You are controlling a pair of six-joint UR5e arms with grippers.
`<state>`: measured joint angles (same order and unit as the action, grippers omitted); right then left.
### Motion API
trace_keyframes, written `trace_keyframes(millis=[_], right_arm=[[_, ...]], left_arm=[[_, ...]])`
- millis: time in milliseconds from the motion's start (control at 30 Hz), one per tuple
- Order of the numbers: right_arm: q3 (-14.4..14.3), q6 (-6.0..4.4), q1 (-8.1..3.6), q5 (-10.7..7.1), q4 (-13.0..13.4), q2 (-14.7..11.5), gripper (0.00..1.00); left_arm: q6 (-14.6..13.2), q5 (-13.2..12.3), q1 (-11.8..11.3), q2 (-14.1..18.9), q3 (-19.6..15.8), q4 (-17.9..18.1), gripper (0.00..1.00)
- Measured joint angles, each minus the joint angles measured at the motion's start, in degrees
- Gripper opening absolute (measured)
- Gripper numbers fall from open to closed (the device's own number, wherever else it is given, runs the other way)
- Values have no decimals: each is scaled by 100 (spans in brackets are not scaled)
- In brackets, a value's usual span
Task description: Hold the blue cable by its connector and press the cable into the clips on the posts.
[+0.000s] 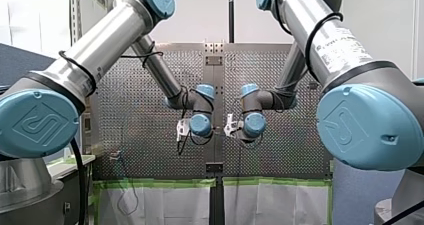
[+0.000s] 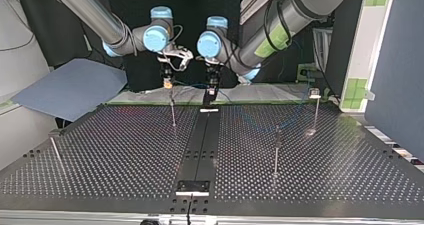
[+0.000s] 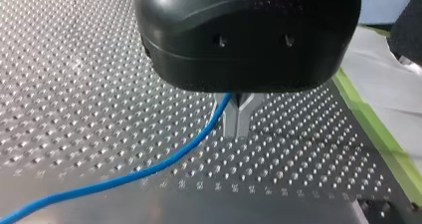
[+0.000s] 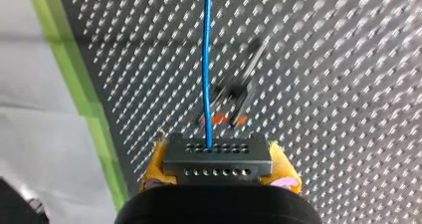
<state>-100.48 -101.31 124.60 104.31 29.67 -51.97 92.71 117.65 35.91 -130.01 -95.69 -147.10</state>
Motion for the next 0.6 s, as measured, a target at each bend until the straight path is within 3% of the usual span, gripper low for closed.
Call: trace_keyframes(millis=[333,600], right_arm=[[-192,15,-268,16,199,12,0],[-368,46,-642,-295,519,21,0]], left_arm=[[90,-7,185,-144,0,385,0],[139,8,282,-149,1,473,0]])
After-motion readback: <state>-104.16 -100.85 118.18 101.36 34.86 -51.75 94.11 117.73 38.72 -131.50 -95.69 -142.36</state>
